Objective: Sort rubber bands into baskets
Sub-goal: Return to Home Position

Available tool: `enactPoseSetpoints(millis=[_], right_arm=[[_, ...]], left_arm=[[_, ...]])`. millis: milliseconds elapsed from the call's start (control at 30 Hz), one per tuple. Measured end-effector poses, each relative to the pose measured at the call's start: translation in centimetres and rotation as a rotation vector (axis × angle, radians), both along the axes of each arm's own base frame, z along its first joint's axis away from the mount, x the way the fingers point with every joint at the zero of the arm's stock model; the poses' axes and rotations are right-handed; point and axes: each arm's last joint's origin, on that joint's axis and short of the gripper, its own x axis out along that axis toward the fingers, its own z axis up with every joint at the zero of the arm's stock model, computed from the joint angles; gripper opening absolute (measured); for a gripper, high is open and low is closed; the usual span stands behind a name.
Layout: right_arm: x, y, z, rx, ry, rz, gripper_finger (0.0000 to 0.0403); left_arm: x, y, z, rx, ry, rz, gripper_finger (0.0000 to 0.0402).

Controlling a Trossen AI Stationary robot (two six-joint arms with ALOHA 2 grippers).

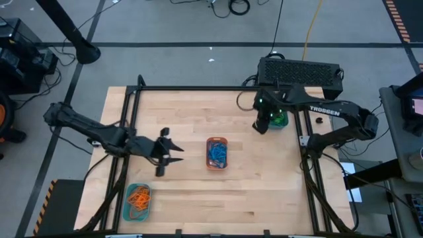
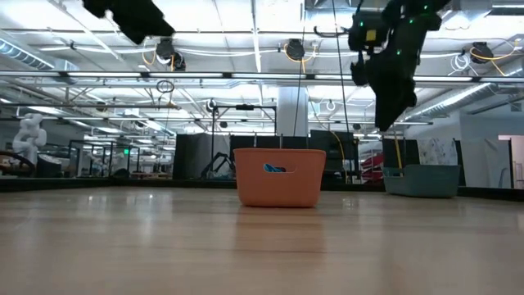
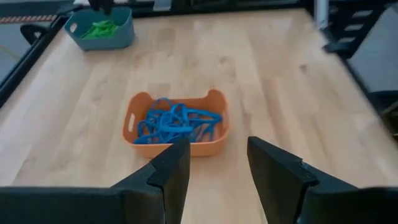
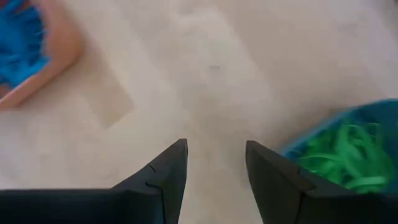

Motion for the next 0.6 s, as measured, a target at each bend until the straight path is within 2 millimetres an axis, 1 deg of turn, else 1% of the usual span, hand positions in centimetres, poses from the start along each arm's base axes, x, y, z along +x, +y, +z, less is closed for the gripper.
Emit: enactPoseSetpoints(millis=[100, 167, 267, 367, 467, 600], right_arm=[[0.8, 2.4, 0.4, 0.006, -0.019, 0.066, 0.0155], [1.3, 4.2, 0.7, 0.001, -0.05, 0.126, 0.0155], [1.8, 6.8, 1.3, -0.066, -0.163, 0.217, 0.0155], [1.8, 9.0, 1.7, -0.169, -0.298, 0.286, 0.0155], [1.2, 10.6, 1.7, -0.241, -0.42, 0.333, 0.0155], [0.3, 11.7, 1.1, -0.277, -0.562, 0.397, 0.0155]], left_arm=[[-1.6, -0.2, 0.9, -0.018, -0.024, -0.004, 0.0169], [-2.4, -0.4, 1.2, 0.007, -0.035, 0.016, 0.0169], [-3.2, -0.6, 1.4, 0.071, -0.047, 0.071, 0.0169], [-3.7, -0.8, 1.3, 0.125, -0.05, 0.115, 0.0169], [-3.9, -0.9, 0.8, 0.165, -0.055, 0.146, 0.0169], [-4.0, -0.5, -0.6, 0.235, -0.043, 0.228, 0.0169]])
